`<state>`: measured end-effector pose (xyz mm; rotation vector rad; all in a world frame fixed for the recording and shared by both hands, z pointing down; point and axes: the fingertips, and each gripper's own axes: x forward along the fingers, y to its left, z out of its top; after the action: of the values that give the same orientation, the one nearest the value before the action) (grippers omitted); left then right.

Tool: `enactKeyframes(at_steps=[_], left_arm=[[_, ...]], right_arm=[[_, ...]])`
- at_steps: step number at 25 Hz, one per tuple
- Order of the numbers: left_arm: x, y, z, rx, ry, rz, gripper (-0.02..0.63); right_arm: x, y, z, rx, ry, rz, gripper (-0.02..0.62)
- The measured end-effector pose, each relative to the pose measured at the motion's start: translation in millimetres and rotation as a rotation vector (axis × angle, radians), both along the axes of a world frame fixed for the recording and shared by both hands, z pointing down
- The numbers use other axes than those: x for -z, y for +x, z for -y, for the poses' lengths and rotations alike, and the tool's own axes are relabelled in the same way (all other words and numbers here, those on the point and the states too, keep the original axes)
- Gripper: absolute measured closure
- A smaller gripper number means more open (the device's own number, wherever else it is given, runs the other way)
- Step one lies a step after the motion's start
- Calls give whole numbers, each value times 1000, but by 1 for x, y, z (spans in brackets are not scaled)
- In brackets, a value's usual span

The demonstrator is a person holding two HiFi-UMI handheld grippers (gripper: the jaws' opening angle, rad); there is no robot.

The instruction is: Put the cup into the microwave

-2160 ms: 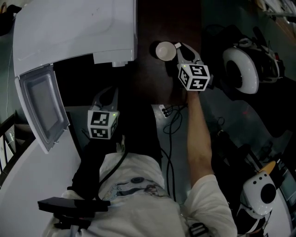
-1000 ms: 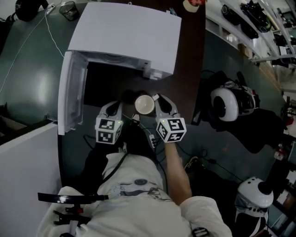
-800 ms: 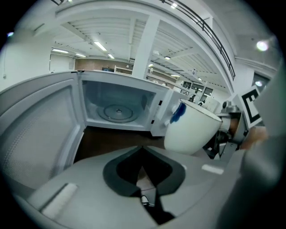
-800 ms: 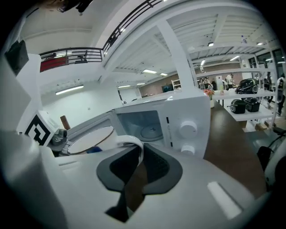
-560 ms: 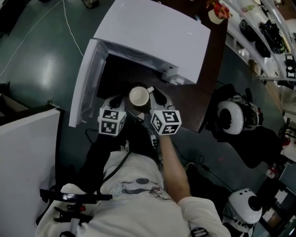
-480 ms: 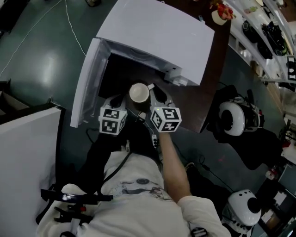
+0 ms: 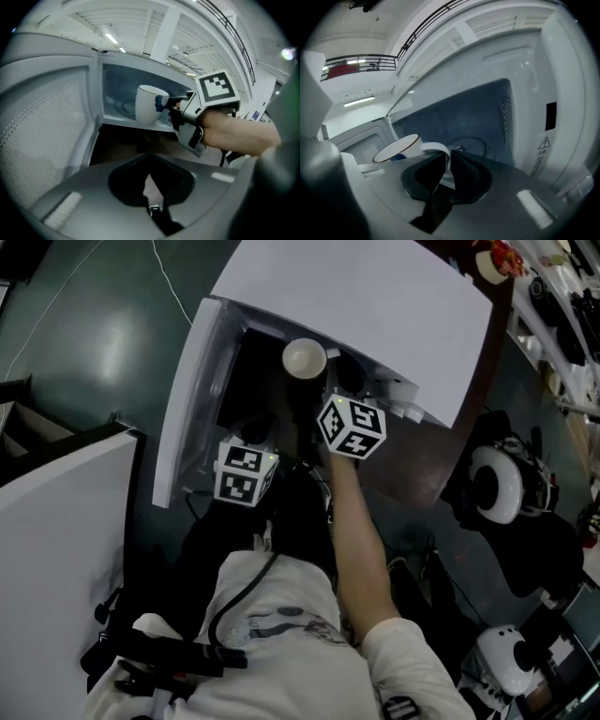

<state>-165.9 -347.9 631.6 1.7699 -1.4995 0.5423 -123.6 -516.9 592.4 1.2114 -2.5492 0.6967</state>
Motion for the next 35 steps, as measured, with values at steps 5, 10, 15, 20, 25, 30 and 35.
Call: enactKeyframes(at_steps=[5, 10, 15, 20, 25, 30, 35], left_arm=[[-4, -2, 0, 14, -25, -19, 606], [-4, 2, -4, 7, -30, -33, 606], [-1, 4, 0, 1, -24, -48, 606], [-2, 3, 5, 7, -23, -54, 606], [-9, -1, 1, 4, -31, -44, 606], [-3, 0, 2, 3, -14, -46, 606], [4, 5, 4, -6, 19, -49, 606]], right_arm=[[-17, 1, 37, -131, 4, 12, 560], [-23, -1, 65, -232, 14, 26, 560], [-27, 3, 84, -304, 20, 35, 558], [-29, 11, 90, -361, 28, 30, 560], [-29, 8, 88, -332, 65, 4, 555], [-32, 6, 75, -270, 51, -43, 488], [-25, 6, 39, -188, 56, -107, 490]])
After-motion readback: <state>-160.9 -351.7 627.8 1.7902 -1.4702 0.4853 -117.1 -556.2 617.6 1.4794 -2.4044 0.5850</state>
